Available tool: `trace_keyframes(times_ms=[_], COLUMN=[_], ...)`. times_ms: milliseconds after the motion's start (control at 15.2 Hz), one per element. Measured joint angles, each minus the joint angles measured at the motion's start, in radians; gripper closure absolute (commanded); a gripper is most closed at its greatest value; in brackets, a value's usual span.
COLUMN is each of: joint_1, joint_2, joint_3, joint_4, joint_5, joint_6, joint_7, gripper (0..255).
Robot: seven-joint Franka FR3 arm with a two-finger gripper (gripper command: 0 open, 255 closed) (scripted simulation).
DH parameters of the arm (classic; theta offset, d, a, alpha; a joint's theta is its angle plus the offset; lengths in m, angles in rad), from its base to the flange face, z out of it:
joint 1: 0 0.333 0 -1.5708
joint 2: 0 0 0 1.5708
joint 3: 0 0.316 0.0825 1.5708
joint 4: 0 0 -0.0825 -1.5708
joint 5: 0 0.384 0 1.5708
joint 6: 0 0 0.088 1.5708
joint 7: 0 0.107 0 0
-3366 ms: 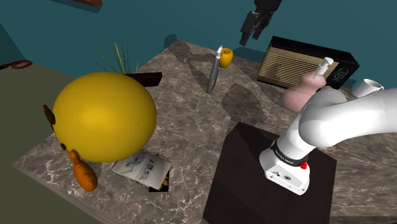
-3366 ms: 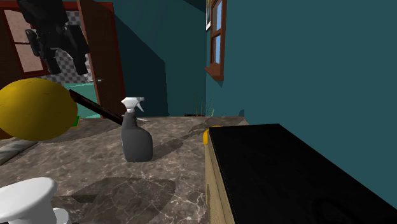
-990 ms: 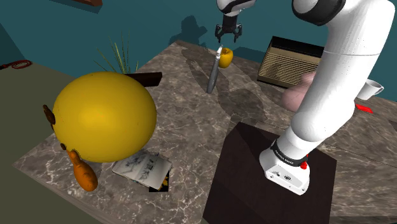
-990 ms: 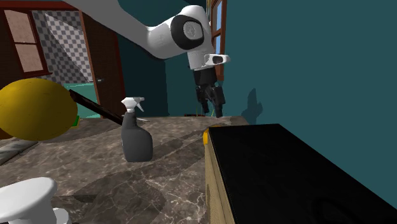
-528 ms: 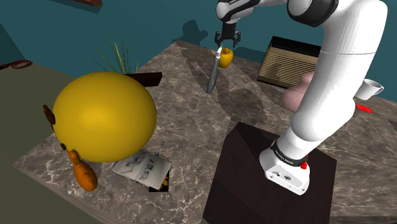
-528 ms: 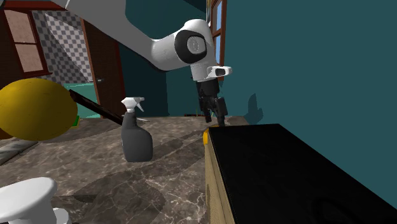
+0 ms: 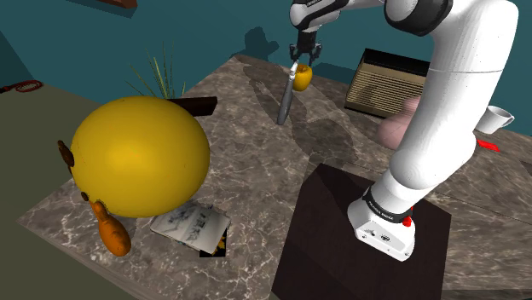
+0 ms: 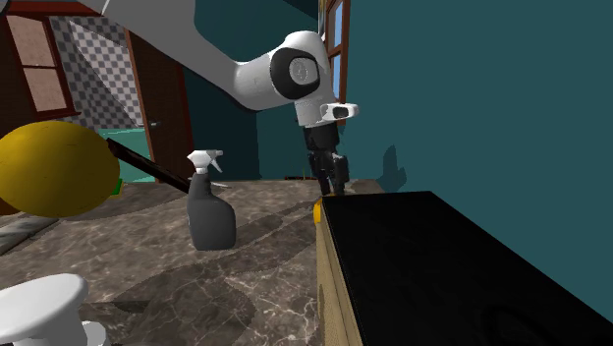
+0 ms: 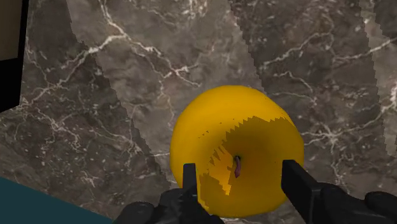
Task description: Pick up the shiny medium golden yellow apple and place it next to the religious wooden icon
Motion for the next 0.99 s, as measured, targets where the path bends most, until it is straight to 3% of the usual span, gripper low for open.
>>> trace_keyframes(times_ms=[594,990], joint_1=[0.000,0.001], joint_2=[0.000,-0.020], joint_3=[0.000,-0.001], joint_4=[0.000,0.038], joint_5=[0.000,0.000], joint_6=[0.000,-0.057], joint_7=[0.000,-0.009], gripper=[255,255])
